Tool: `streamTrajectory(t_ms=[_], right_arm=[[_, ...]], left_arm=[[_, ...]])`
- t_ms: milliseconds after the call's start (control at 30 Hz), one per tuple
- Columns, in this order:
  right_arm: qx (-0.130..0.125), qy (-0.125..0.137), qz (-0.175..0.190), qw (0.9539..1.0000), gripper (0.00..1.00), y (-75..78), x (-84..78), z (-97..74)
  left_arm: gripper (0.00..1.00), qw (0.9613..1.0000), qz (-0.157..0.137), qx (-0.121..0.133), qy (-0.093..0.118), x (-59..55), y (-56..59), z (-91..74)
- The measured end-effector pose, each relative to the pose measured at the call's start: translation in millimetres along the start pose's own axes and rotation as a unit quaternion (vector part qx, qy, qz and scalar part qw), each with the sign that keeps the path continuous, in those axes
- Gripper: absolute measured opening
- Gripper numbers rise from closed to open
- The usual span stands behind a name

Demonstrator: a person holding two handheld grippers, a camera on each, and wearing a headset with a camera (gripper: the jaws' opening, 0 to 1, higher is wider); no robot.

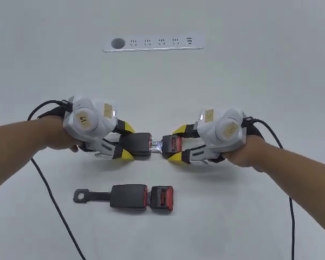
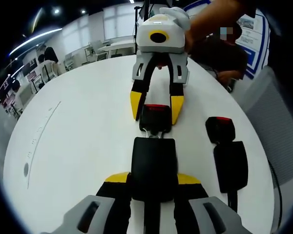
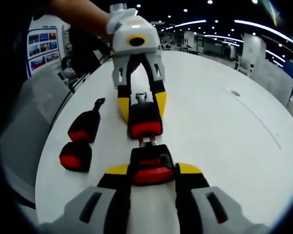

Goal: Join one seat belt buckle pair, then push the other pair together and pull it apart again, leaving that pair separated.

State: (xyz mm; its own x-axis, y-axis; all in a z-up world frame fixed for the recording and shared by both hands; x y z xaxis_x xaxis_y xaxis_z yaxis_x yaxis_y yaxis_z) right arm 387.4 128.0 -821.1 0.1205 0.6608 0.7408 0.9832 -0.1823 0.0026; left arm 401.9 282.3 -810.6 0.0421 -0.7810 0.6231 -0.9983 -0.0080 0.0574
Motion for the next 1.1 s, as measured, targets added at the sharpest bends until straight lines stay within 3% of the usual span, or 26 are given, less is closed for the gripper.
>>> streamTrajectory(t_ms=[467,800,1100], right_arm=[[-0.005,0.004,0.006,1.0,0.35,-2.0,-15.0,-15.7],[-0.01,0.006,0.011,0.9999,0.35,-1.8,-35.2,-36.7],[-0.016,0.009,0.018,0.9997,0.35,-5.7,-41.2,-49.6]], left_arm=[[0.34,1.0,-0.008,0.001,0.002,0.2,-0.1,-0.4],[0.34,0.9999,-0.01,0.001,0.003,0.4,-0.2,-0.8],[0.34,0.9999,-0.01,0.001,0.002,0.7,0.0,-1.0]])
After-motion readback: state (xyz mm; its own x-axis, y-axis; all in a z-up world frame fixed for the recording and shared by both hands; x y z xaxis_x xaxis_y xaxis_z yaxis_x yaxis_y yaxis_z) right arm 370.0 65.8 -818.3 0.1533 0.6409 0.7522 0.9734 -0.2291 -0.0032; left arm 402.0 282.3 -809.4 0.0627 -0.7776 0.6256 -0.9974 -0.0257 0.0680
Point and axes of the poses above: the centre of the closed fingertips' face, and the gripper's own axes: z roughly forward along the fingers, y roughly to its right, x roughly out of its top, the point moved 6 cm from there along -z, roughly backward along the fingers, and after that the axes turned 3 degrees about -z, right-handed, at the moved point
